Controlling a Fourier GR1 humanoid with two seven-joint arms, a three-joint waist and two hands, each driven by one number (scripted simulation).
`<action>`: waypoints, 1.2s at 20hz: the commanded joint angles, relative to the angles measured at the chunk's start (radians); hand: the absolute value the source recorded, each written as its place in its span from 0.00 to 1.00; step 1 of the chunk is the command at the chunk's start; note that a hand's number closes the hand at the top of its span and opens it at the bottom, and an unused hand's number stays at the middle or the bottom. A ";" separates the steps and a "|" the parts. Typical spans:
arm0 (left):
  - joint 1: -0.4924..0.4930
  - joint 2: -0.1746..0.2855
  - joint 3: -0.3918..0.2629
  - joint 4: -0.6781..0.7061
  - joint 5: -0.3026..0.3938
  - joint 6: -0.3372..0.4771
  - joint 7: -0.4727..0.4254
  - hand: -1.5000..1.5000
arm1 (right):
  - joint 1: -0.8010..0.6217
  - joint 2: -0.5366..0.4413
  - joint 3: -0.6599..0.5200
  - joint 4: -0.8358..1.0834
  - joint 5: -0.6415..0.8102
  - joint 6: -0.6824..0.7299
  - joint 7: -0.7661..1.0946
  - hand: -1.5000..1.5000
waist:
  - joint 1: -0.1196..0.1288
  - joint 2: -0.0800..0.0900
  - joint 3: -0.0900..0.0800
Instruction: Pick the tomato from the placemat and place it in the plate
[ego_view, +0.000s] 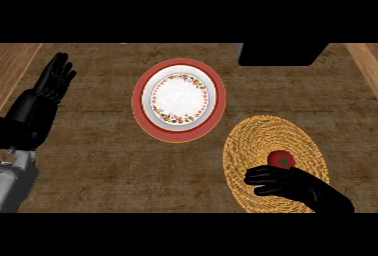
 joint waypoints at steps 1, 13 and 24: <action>0.020 -0.037 -0.027 -0.020 -0.028 0.026 0.015 0.50 | -0.031 -0.094 -0.066 -0.082 0.089 -0.026 0.063 0.00 | -0.009 -0.002 -0.001; 0.022 -0.043 -0.010 -0.010 -0.027 0.001 0.000 0.50 | -0.178 -0.404 -0.032 -0.244 0.352 0.224 0.525 0.00 | 0.005 0.002 -0.003; -0.004 -0.065 0.048 -0.021 -0.076 -0.035 0.039 0.50 | -0.255 -0.204 0.054 -0.062 0.622 0.236 0.555 0.00 | 0.007 0.004 0.000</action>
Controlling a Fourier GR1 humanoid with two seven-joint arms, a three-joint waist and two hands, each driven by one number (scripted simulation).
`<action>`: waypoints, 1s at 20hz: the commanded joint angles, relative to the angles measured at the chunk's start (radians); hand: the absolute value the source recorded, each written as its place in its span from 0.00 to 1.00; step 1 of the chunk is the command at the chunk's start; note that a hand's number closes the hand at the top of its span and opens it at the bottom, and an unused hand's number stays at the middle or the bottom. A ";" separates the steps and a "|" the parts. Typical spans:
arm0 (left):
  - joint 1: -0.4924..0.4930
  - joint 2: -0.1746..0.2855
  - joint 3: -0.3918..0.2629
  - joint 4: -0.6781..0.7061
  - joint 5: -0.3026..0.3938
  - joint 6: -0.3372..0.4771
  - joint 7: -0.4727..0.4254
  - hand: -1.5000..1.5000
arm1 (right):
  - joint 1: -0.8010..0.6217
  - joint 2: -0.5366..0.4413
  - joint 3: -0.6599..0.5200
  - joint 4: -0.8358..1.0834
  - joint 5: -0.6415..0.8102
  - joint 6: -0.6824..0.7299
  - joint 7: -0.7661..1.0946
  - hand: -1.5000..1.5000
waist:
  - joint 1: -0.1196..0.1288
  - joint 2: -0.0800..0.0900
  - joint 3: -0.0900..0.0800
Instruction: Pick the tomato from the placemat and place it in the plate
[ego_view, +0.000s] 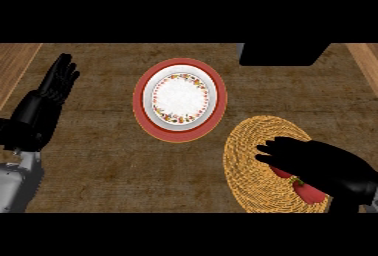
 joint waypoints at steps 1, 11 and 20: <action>-0.048 -0.024 0.014 0.059 -0.021 -0.024 0.010 0.50 | -0.056 0.101 0.025 0.068 0.108 0.007 0.048 0.00 | -0.002 0.001 0.000; 0.018 -0.058 0.055 0.005 -0.060 -0.070 -0.008 0.50 | -0.099 0.214 0.012 0.302 0.302 -0.025 -0.009 0.00 | 0.001 0.001 0.000; -0.004 -0.099 0.096 0.010 -0.078 -0.101 0.015 0.50 | -0.012 0.263 0.045 0.401 0.445 -0.083 -0.096 0.00 | -0.004 0.000 0.000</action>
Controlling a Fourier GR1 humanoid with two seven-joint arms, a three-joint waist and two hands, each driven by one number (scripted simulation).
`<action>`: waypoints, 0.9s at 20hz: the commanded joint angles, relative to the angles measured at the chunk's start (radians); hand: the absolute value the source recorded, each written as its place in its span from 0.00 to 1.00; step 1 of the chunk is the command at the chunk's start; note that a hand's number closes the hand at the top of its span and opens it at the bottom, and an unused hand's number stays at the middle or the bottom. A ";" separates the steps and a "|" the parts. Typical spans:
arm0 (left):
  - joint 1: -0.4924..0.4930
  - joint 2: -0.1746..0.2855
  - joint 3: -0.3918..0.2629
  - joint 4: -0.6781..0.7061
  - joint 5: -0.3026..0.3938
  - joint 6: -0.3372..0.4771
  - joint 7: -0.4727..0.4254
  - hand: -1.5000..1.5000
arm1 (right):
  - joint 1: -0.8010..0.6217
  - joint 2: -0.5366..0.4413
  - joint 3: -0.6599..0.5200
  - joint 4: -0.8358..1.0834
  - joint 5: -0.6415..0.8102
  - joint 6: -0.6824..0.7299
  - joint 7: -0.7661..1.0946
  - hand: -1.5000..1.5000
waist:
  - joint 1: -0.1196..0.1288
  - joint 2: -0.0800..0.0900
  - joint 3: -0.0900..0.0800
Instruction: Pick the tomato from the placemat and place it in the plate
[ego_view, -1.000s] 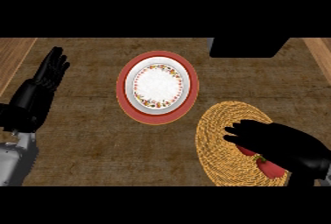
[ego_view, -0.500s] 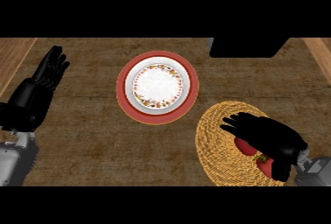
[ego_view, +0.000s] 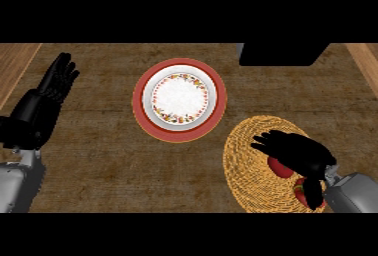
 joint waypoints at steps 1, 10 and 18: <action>0.011 -0.027 0.026 0.063 -0.016 -0.032 -0.066 0.50 | -0.016 0.021 -0.036 0.117 0.049 -0.035 -0.073 0.00 | -0.001 0.002 0.002; 0.001 -0.029 0.055 -0.026 -0.020 -0.057 0.043 0.50 | 0.001 0.119 -0.037 0.223 0.151 -0.148 -0.121 1.00 | -0.001 0.001 0.002; -0.012 -0.081 0.020 0.002 -0.065 -0.023 -0.006 0.50 | -0.137 0.115 -0.255 0.413 0.103 -0.413 -0.187 1.00 | 0.010 0.008 0.004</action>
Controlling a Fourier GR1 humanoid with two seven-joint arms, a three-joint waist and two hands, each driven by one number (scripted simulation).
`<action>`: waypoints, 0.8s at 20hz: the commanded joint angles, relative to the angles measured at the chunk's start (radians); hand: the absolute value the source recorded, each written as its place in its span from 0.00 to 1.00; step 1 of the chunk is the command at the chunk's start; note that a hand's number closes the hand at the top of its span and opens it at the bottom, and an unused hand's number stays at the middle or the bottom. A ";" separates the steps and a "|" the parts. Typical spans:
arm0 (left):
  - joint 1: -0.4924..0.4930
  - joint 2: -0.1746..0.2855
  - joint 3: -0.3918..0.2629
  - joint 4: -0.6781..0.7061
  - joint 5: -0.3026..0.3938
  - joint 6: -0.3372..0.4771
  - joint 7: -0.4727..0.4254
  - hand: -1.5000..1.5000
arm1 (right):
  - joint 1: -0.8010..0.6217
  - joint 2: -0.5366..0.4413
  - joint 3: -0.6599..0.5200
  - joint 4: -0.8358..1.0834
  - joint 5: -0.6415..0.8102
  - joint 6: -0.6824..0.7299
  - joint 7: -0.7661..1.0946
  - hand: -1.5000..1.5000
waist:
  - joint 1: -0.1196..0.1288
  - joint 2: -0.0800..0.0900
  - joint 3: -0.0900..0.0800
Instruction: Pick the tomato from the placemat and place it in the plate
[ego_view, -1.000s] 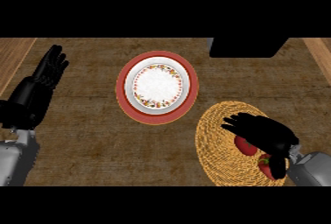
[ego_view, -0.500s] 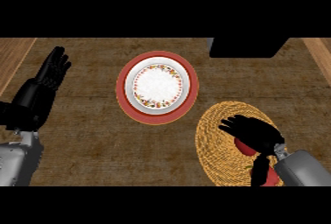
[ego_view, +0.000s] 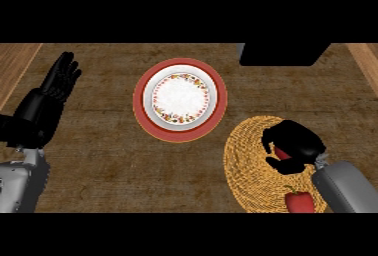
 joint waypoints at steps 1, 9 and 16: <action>-0.003 0.001 -0.007 -0.020 0.016 -0.025 0.006 0.50 | -0.136 -0.042 -0.199 0.212 -0.062 -0.042 0.013 1.00 | 0.032 0.013 0.004; -0.074 -0.022 -0.019 0.035 -0.018 0.002 0.003 0.50 | -0.353 -0.119 -0.405 0.572 -0.077 -0.233 0.033 1.00 | 0.046 0.025 0.005; -0.010 -0.017 -0.008 -0.017 -0.007 -0.010 0.022 0.50 | -0.503 -0.116 -0.498 0.663 -0.216 -0.193 -0.222 1.00 | 0.030 0.008 0.003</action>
